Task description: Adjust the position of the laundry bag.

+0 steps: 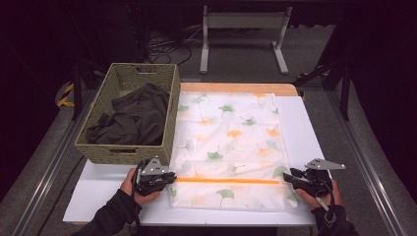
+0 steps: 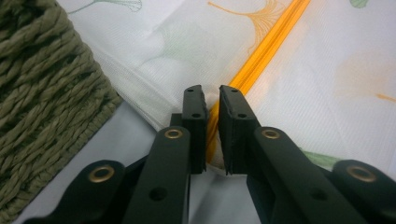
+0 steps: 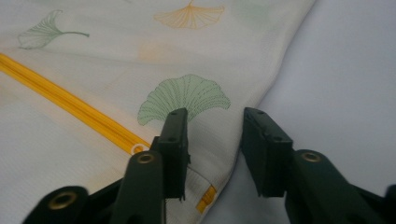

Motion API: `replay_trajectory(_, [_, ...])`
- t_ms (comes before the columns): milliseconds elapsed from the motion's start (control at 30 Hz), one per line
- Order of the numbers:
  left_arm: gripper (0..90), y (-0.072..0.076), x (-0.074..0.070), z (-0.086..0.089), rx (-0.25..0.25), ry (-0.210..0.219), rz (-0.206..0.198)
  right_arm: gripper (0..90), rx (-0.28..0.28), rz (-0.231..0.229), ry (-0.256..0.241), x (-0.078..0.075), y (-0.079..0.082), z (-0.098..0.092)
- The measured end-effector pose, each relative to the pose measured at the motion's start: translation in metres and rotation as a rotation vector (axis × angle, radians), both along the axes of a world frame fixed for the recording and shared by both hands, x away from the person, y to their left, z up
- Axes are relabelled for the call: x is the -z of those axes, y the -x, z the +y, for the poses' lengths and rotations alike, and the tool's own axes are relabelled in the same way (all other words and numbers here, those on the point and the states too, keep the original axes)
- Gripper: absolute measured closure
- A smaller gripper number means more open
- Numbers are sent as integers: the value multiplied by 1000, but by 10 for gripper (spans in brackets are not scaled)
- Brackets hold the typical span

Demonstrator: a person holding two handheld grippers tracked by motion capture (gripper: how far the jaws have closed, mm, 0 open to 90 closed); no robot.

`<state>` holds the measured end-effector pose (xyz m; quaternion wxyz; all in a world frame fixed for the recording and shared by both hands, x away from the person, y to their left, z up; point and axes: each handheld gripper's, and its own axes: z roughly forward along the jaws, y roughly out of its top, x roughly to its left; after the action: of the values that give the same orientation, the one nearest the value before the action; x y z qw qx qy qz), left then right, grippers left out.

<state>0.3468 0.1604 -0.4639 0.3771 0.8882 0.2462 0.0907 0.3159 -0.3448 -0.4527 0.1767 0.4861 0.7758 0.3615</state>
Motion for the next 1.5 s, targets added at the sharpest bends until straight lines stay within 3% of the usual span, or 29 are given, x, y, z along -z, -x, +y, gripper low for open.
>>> replay_trajectory(67, [851, -1, 0, -2, -1, 0, -5, 811, 4, 2, 18, -1, -2, 2])
replay_trajectory(167, [856, -4, 0, -6, 3, 1, -12, 889, 17, 0, 17, 0, -4, 0])
replay_trajectory(333, [857, -7, -1, -10, 10, -10, -27, 900, 35, -29, 51, -2, -9, 1])
replay_trajectory(667, [848, -13, -1, -20, 21, -25, -58, 900, 91, -70, 60, -6, -20, -7])
replay_trajectory(733, [845, -13, -1, -20, 25, -23, -60, 887, 91, -72, 55, -6, -19, -8])
replay_trajectory(1033, [790, -6, -3, -6, 28, 0, -59, 638, 72, -100, -9, -12, 5, -14])
replay_trajectory(1233, [737, 1, -7, 6, 18, 4, -64, 547, 22, -36, -32, -8, 12, -13])
replay_trajectory(1367, [701, 7, -12, 13, 21, 40, -67, 532, 13, -18, -6, -3, 10, -9])
replay_trajectory(1433, [669, 10, -13, 13, 20, 33, -74, 573, 20, -13, -17, -3, 10, -11])
replay_trajectory(1500, [631, 11, -13, 11, 35, 30, -83, 631, 14, -7, 10, -2, 11, -10])
